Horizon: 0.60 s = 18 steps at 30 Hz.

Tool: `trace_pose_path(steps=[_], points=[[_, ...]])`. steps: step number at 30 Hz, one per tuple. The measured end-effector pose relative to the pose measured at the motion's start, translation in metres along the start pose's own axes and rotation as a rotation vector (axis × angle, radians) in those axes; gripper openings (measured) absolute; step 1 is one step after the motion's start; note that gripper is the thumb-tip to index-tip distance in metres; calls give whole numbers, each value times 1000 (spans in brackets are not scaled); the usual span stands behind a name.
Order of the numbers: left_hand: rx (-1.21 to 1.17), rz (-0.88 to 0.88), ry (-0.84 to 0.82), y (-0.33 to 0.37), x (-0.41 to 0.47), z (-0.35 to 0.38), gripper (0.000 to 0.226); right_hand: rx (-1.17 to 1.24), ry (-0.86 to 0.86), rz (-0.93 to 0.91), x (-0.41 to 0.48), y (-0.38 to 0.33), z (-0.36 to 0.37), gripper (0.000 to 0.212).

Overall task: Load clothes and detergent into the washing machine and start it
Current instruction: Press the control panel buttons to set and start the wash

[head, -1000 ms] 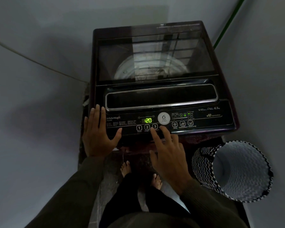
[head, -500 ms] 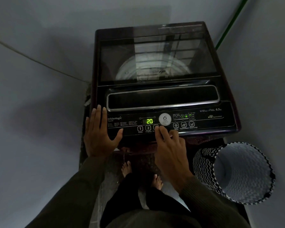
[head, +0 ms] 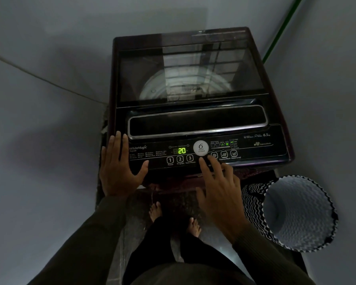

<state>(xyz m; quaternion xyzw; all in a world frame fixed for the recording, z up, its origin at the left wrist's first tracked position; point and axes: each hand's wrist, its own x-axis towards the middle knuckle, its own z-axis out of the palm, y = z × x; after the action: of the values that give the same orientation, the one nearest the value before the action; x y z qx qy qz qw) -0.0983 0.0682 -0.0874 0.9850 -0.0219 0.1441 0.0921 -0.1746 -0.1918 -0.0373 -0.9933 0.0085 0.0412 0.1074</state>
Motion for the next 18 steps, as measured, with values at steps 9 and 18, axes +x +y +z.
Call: trace_pose_path(steps=[9,18], points=[[3,-2,-3,1,1,-2,88,25,-60,126,0,34,-8,85],[10,1,3,0,1,-1,88,59,-78,119,1,34,-10,82]])
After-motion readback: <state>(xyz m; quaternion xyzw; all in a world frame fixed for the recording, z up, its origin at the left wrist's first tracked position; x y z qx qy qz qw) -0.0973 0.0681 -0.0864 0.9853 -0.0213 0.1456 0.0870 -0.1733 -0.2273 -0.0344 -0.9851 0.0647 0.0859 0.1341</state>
